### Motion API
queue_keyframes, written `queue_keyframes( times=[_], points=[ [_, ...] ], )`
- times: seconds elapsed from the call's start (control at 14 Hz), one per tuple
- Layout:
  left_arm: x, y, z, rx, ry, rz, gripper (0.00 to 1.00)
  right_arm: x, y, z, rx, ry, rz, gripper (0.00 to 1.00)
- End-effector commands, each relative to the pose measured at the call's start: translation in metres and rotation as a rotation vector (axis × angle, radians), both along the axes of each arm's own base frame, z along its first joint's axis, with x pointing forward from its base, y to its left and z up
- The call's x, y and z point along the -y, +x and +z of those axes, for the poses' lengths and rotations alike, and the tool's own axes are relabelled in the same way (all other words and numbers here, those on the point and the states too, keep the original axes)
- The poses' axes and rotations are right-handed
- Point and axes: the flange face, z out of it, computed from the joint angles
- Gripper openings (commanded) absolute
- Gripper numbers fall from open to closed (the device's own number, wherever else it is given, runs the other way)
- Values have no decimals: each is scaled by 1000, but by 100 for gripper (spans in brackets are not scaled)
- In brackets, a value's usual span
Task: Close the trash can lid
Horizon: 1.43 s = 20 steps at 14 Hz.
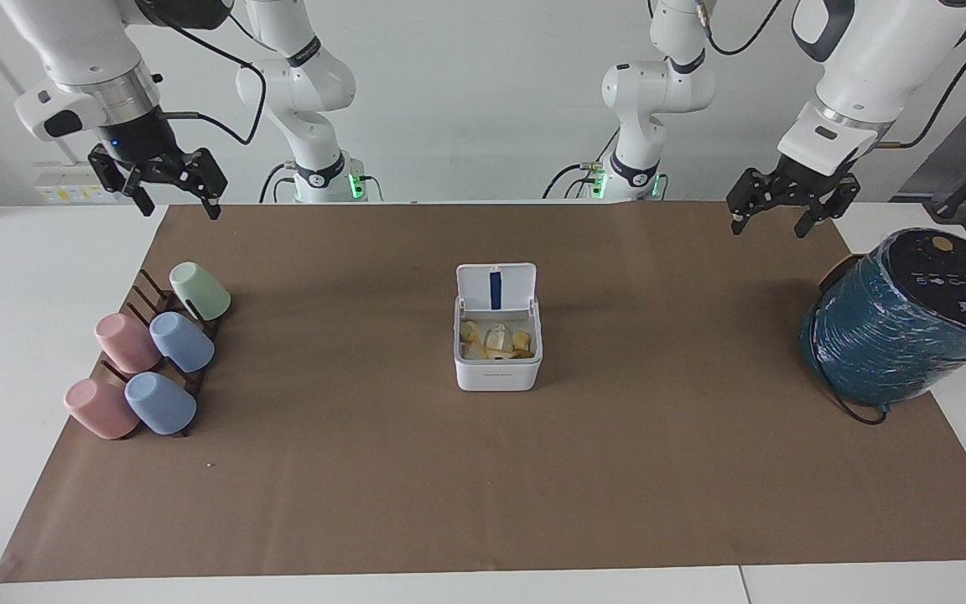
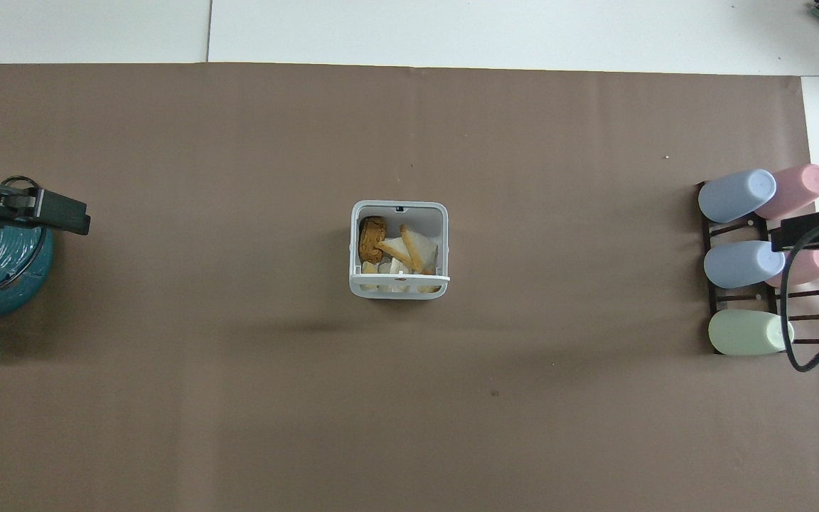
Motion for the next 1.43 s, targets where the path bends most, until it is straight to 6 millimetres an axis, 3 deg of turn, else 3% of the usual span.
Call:
queue_keyframes(
  times=[0.0, 0.36, 0.93, 1.14, 1.36],
  points=[
    [-3, -12, -1, -7, 14, -5, 100, 0, -7, 2, -6, 18, 17, 100],
    [-1, -13, -1, -10, 14, -1, 100, 0, -7, 2, -6, 18, 17, 100],
    [28, -15, -1, -3, 14, -53, 100, 0, -7, 2, -6, 18, 17, 100],
    [65, -23, -8, 19, 10, -74, 100, 0, -7, 2, -6, 18, 17, 100],
    [105, -44, -28, 38, 5, -131, 100, 0, -7, 2, -6, 18, 17, 100]
  ],
)
